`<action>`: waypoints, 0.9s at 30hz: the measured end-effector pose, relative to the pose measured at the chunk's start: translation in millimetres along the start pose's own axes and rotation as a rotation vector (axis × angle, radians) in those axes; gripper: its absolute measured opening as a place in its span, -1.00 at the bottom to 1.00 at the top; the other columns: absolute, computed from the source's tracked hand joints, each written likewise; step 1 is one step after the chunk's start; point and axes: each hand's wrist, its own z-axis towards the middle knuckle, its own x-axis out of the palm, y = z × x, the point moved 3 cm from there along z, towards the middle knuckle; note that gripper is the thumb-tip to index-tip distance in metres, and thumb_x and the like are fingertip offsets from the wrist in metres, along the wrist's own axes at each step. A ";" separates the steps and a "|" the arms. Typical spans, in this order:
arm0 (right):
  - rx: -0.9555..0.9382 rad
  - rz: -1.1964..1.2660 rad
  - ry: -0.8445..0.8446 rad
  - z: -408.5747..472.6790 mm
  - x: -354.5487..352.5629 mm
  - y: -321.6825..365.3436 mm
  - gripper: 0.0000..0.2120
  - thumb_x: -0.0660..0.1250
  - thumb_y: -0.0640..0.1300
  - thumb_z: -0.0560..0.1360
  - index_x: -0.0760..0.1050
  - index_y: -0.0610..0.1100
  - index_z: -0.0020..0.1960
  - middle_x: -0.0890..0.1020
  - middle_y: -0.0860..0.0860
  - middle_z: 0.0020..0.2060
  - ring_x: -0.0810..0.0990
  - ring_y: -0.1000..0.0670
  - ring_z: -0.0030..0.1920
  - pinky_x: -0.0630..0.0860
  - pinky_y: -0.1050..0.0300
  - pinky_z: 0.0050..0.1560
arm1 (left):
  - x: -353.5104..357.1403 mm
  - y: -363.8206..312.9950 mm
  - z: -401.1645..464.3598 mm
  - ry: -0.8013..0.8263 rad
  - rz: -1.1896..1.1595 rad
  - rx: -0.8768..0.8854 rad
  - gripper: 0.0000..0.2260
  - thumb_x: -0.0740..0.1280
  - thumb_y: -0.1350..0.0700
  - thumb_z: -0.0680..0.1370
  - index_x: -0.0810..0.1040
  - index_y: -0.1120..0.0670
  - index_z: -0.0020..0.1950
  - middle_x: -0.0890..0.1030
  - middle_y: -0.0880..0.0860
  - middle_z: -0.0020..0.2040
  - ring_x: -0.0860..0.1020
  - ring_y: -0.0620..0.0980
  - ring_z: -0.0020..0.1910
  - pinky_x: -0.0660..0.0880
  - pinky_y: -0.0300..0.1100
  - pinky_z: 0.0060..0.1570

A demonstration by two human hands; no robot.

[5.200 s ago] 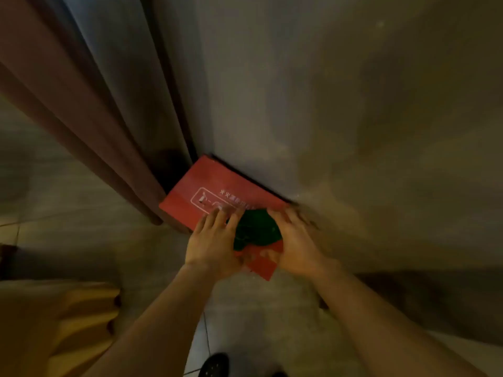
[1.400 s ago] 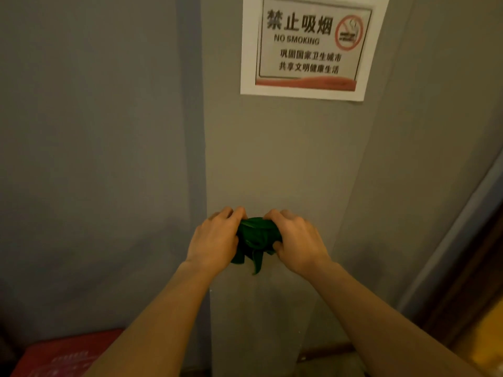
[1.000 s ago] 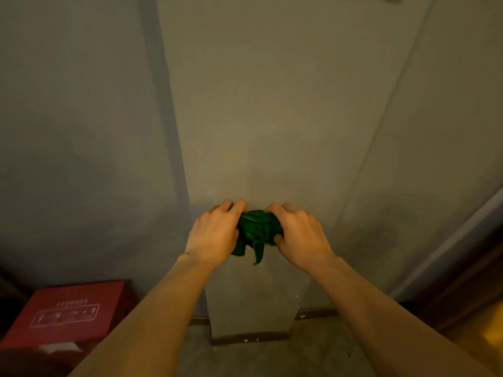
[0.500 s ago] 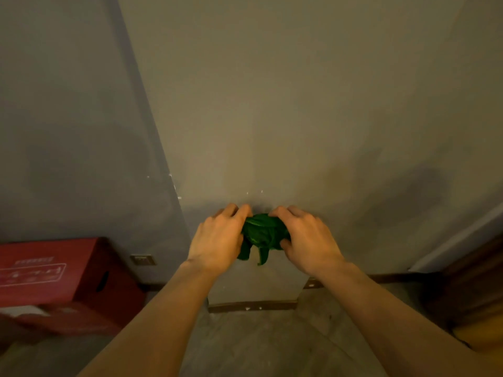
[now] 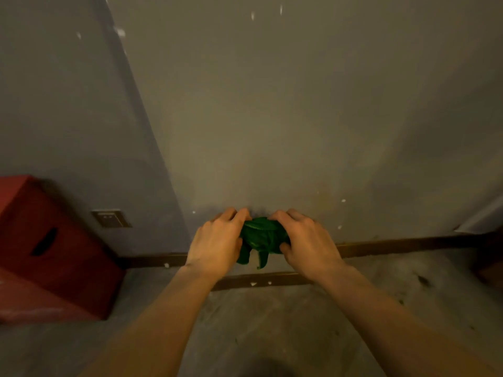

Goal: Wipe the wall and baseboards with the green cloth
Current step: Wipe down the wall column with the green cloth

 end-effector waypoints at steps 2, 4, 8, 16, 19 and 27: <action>-0.001 0.016 -0.002 -6.0 36.4 -13.4 -0.49 0.43 -0.27 0.39 0.42 0.03 0.27 0.55 -0.04 0.11 0.58 -0.17 0.06 0.57 -0.10 -0.03 | 37.8 10.6 -7.5 -0.015 -0.010 0.002 -0.65 0.39 0.22 0.49 0.39 -0.03 0.20 0.51 0.05 0.08 0.56 0.21 0.02 0.53 0.12 -0.15; 0.003 0.035 -0.006 -11.2 72.9 -27.5 -0.49 0.43 -0.27 0.38 0.42 0.04 0.26 0.55 -0.03 0.11 0.58 -0.18 0.06 0.57 -0.10 -0.04 | 75.1 21.9 -14.8 -0.027 -0.021 0.004 -0.65 0.39 0.22 0.48 0.39 -0.04 0.19 0.51 0.04 0.07 0.56 0.21 0.01 0.49 0.08 -0.18; 0.040 0.129 -0.020 -24.2 142.3 -53.5 -0.48 0.43 -0.31 0.36 0.44 0.05 0.23 0.57 -0.01 0.10 0.57 -0.15 0.05 0.56 -0.06 -0.04 | 142.8 42.0 -31.4 -0.043 -0.073 0.007 -0.67 0.39 0.24 0.47 0.41 -0.05 0.14 0.52 0.04 0.04 0.57 0.24 -0.02 0.47 0.06 -0.23; 0.060 0.205 0.001 -50.6 260.8 -93.0 -0.50 0.43 -0.31 0.37 0.43 0.07 0.21 0.58 0.03 0.08 0.56 -0.07 0.06 0.56 -0.11 0.01 | 257.6 72.4 -58.6 0.028 -0.108 -0.017 -0.69 0.37 0.21 0.51 0.39 -0.05 0.17 0.50 0.04 0.08 0.59 0.26 -0.04 0.54 0.15 -0.15; 0.085 0.252 0.008 -55.1 287.1 -104.8 -0.52 0.44 -0.30 0.36 0.46 0.05 0.20 0.61 0.04 0.06 0.58 -0.05 0.06 0.57 -0.09 0.02 | 285.8 81.3 -64.5 -0.003 -0.176 -0.034 -0.70 0.38 0.22 0.50 0.42 -0.05 0.15 0.52 0.01 0.07 0.59 0.23 -0.04 0.54 0.10 -0.15; 0.146 0.681 -0.041 -59.5 343.0 -117.2 -0.50 0.50 -0.31 0.35 0.51 -0.01 0.23 0.64 0.11 0.07 0.61 0.14 0.11 0.59 0.05 0.14 | 343.1 99.3 -72.1 -0.167 -0.507 -0.250 -0.72 0.43 0.27 0.45 0.48 -0.08 -0.03 0.64 -0.04 -0.13 0.64 0.00 -0.15 0.59 0.02 -0.16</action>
